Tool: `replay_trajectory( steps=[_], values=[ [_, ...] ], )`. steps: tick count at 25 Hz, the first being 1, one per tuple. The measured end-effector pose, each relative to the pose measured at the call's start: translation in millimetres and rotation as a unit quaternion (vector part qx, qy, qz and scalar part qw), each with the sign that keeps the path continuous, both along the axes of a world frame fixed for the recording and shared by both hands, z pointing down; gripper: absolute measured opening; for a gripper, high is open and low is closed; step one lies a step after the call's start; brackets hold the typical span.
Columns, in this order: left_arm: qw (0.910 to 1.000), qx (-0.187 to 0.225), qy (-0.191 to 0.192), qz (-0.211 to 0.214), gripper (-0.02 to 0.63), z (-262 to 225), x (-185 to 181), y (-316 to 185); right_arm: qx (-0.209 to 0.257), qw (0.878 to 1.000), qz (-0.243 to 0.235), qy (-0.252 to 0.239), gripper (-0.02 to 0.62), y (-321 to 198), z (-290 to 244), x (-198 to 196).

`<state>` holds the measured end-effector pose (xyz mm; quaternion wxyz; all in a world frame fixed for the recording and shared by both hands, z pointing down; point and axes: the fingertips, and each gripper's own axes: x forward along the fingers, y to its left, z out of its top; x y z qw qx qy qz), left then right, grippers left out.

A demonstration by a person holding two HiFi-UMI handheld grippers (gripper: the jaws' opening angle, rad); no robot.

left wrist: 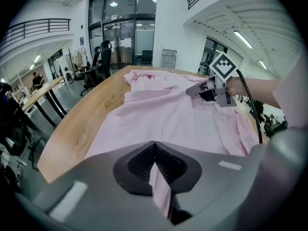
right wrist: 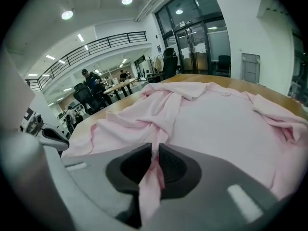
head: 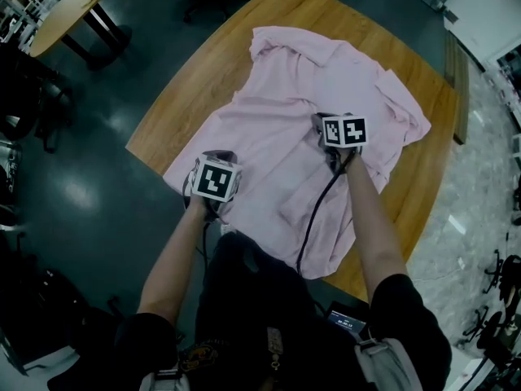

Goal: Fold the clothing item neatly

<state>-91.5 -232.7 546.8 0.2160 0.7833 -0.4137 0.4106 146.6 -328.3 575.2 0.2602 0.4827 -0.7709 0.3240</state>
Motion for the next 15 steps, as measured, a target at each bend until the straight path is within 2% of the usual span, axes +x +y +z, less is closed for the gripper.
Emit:
replay_trajectory(
  steps=[4, 10, 15],
  values=[
    [0.9994, 0.024, 0.006, 0.022, 0.008, -22, 29, -13, 0.025, 1.0, -0.004, -0.013, 0.038, 3, -22, 10],
    [0.9964, 0.041, 0.022, 0.07, 0.008, -37, 81, -48, 0.06, 0.997, 0.04, -0.022, 0.038, -4, -52, 49],
    [0.9922, 0.05, 0.044, 0.105, 0.008, -41, 120, -92, 0.067, 0.995, 0.069, -0.015, 0.038, -24, -57, 65]
  ],
)
